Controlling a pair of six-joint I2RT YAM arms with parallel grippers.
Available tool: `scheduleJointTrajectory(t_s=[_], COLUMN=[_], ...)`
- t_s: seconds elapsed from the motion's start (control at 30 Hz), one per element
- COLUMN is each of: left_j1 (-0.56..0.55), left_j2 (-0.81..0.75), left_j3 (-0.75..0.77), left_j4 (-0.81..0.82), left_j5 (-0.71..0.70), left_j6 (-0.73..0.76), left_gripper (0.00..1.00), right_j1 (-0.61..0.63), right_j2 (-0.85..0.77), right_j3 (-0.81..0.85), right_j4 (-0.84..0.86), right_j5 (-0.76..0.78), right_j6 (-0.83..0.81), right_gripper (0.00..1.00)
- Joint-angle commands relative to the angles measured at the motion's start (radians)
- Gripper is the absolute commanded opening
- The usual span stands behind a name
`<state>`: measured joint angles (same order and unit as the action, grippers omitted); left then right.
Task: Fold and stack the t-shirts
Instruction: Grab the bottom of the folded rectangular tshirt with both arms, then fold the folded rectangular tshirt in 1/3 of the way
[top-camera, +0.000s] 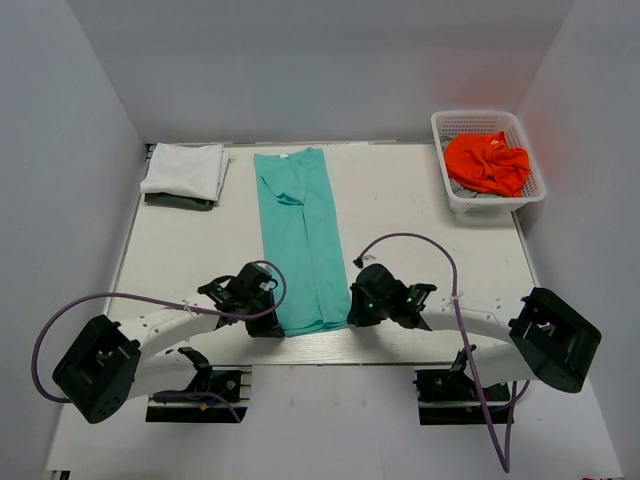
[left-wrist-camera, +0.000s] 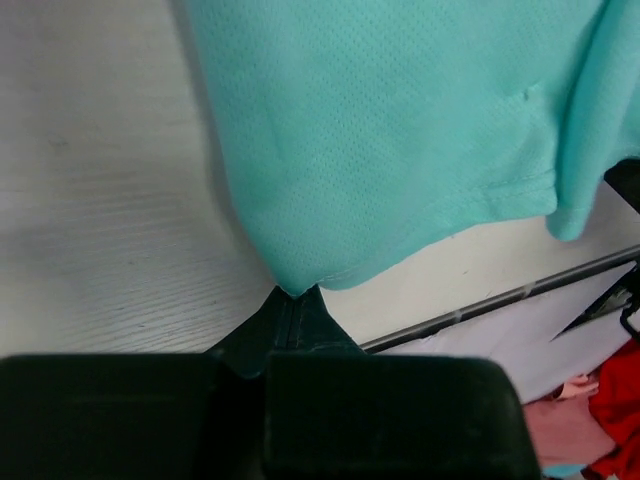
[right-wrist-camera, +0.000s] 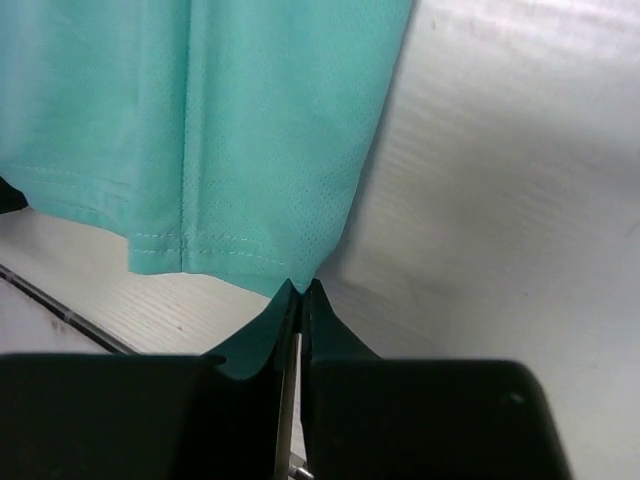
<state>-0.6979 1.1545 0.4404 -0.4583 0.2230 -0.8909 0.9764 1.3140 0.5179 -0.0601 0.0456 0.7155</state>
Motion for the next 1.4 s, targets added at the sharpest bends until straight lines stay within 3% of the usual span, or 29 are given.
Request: scheduleJointTrajectory(t_s=[0.0, 0.3, 0.6, 0.87, 1.37], left_j1=[-0.003, 0.02, 0.063, 0.132, 0.248], left_j2=[-0.03, -0.01, 0.226, 0.427, 0.645], left_j3=[0.075, 0.285, 0.622, 0.879, 1.052], left_j4=[-0.042, -0.198, -0.33, -0.322, -0.155], left_j5=[-0.097, -0.307, -0.632, -0.683, -0.619], left_j6=[0.017, -0.005, -0.088, -0.025, 0.155], left_gripper=[0.0, 0.0, 0.0, 0.0, 0.0], right_j1=[0.001, -0.007, -0.097, -0.182, -0.318], right_j2=[-0.007, 0.082, 0.247, 0.407, 0.637], right_j3=[0.096, 0.322, 0.583, 0.832, 1.067], right_j4=[-0.006, -0.095, -0.153, -0.155, -0.067], right_j5=[0.091, 0.293, 0.447, 0.422, 0.194], right_j6=[-0.066, -0.129, -0.146, -0.217, -0.341], right_gripper=[0.03, 0.0, 0.0, 0.0, 0.0])
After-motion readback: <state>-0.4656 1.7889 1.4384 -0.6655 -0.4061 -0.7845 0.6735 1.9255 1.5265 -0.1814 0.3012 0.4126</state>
